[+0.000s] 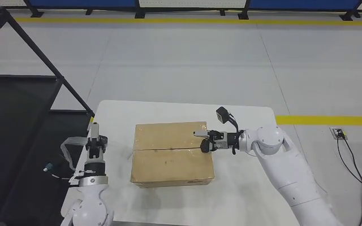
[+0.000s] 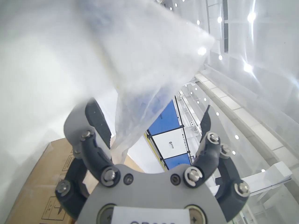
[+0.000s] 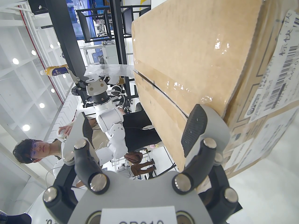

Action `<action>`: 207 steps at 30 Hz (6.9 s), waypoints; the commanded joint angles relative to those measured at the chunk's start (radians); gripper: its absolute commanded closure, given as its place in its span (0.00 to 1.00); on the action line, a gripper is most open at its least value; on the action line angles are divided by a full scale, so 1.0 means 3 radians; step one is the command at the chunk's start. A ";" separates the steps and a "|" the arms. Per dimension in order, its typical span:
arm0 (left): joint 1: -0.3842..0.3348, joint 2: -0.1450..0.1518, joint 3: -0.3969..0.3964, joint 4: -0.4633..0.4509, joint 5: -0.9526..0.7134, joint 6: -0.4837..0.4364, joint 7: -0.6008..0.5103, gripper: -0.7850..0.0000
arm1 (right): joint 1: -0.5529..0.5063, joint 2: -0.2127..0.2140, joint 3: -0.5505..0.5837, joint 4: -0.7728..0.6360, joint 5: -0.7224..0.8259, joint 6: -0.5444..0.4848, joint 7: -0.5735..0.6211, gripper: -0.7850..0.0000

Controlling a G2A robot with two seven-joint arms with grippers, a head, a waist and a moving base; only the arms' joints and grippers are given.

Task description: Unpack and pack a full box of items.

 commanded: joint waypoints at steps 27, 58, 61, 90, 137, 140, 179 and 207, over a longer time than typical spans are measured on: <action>-0.0357 -0.0217 0.0845 0.0011 0.1306 0.0596 -0.0092 0.00 | 0.0000 0.0000 0.0000 0.0000 0.0000 0.0000 0.0000 0.00; -0.0569 -0.0350 0.1017 0.0330 0.2046 0.0763 -0.0860 0.00 | -0.0470 0.0148 0.0346 -0.0601 0.0128 -0.0082 -0.0278 0.00; -0.0626 -0.0371 0.1023 0.0415 0.2026 0.0794 -0.0909 0.00 | -0.0492 0.0159 0.0356 -0.0624 0.0134 -0.0088 -0.0275 0.00; -0.0641 -0.0426 0.1120 0.0498 0.3049 0.0553 -0.1373 0.00 | -0.0545 0.0218 0.0350 -0.0676 0.0214 -0.0136 -0.0320 0.00; -0.0413 -0.0454 0.0863 0.0160 0.4099 0.0355 -0.2358 0.00 | -0.0587 0.0300 0.0378 -0.0705 0.0326 -0.0261 -0.0355 0.00; -0.0318 -0.0441 0.0743 0.0078 0.3994 0.0287 -0.2419 0.00 | -0.0554 0.0301 0.0365 -0.0669 0.0334 -0.0262 -0.0334 0.00; -0.0324 -0.0436 0.0524 -0.0020 0.3599 -0.0002 -0.2761 0.00 | -0.0578 0.0322 0.0225 -0.0774 0.0343 -0.0222 -0.0503 0.00; -0.0641 -0.0493 0.1064 0.0010 0.4778 -0.0012 -0.3045 0.00 | -0.0759 0.0416 0.0462 -0.0763 0.0419 -0.0327 -0.0406 0.00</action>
